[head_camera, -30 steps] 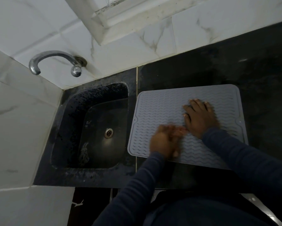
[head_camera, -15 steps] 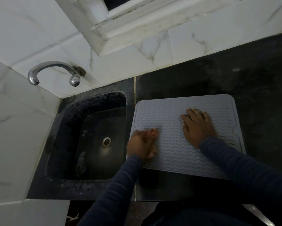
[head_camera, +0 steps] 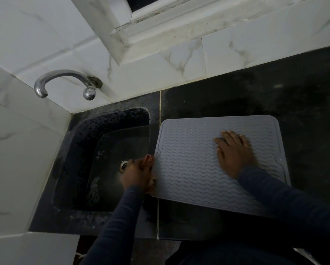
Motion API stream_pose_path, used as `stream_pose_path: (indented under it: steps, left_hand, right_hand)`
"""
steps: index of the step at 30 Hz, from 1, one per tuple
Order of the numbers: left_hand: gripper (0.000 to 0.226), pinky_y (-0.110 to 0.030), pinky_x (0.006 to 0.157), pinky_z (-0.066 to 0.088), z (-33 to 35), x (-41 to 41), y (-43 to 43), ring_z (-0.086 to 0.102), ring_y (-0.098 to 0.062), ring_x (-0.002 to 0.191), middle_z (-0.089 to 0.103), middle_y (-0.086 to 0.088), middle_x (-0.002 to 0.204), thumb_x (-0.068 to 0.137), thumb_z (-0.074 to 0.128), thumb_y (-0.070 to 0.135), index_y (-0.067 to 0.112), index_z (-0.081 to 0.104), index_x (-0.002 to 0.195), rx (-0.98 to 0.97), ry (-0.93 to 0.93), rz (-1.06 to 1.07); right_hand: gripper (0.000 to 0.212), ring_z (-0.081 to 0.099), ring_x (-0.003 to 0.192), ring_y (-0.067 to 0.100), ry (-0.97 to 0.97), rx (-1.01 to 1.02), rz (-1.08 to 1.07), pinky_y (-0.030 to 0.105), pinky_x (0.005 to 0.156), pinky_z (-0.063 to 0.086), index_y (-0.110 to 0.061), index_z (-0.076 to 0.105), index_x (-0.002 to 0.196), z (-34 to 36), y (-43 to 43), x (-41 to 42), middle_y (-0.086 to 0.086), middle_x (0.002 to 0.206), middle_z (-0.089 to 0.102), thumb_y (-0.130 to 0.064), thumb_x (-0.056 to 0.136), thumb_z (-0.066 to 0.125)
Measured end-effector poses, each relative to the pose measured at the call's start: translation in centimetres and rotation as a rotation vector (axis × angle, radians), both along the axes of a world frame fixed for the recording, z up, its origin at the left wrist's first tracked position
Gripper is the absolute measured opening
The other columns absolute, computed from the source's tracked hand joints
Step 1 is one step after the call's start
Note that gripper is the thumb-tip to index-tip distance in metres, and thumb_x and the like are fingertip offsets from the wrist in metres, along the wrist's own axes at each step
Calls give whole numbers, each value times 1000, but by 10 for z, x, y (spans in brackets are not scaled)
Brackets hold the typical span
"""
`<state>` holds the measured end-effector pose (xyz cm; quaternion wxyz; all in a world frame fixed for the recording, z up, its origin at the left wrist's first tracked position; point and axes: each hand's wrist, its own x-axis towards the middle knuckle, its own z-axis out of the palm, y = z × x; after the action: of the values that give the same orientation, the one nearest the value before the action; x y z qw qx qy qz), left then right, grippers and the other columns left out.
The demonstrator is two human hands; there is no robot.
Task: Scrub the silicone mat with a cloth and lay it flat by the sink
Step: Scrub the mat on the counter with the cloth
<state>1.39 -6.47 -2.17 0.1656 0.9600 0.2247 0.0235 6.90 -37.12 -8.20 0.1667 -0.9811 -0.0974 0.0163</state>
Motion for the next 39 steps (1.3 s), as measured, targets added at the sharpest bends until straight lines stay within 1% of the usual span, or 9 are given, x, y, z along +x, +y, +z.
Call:
stream_pose_path:
  steps: [3,8,13,17,21,24,30,34,39]
  left_hand:
    - [34,-26,74,44,-8,-3,-62,58,-16,86,54,1,102,90,59,45,20,65,113,-93,-144,-220]
    - [33,-26,57,51,-22,-22,-151,63,-22,71,61,-3,102,84,55,41,22,67,109,-93,-79,-756]
    - [37,-29,70,45,-24,-4,-65,61,-25,89,52,-1,111,91,55,45,29,57,125,-1,68,-378]
    - [41,-38,79,49,-17,14,-40,61,-29,95,51,-3,107,88,54,57,28,62,117,38,56,-141]
    - [36,-28,73,45,-15,6,-113,59,-22,89,53,-3,109,94,51,48,24,60,119,16,-84,-490]
    - [33,-32,58,49,-21,-15,-164,60,-27,72,56,-7,106,90,51,45,20,63,108,-45,17,-759]
    - [35,-30,70,47,-24,1,-67,61,-25,88,51,1,115,95,49,45,30,55,126,22,73,-379]
    - [36,-36,78,49,-17,20,-39,61,-28,92,54,-5,108,91,52,49,23,63,114,24,51,-133]
    - [31,-32,75,48,-15,11,-137,57,-20,87,55,-4,111,94,53,38,17,61,116,-60,-26,-573]
  right_hand:
    - [60,29,142,25,10,-30,-3,48,117,15,-21,51,138,0,0,-1,7,150,40,-40,91,18]
    - [58,28,142,26,7,-10,12,48,116,14,-20,50,138,1,-2,1,8,150,40,-38,92,20]
    - [57,31,140,25,8,18,1,46,116,14,-19,53,136,-1,-3,-1,7,148,43,-38,92,21]
    - [59,33,139,26,-3,34,5,47,116,16,-18,56,133,-1,-2,0,7,147,45,-39,92,20]
    - [58,32,140,25,2,28,-7,48,115,16,-20,55,133,0,-2,1,7,147,44,-39,91,21]
    - [57,30,141,25,19,27,16,47,116,14,-20,54,134,0,-4,2,6,149,42,-38,90,22]
    - [58,32,140,24,11,88,-3,46,116,15,-19,56,133,-1,-5,0,5,147,45,-39,92,19]
    - [57,34,139,24,3,90,0,46,116,16,-19,58,131,-3,-5,1,6,146,47,-39,92,21]
    - [55,29,142,25,14,47,15,47,116,13,-19,53,135,1,-5,2,7,150,41,-37,92,26]
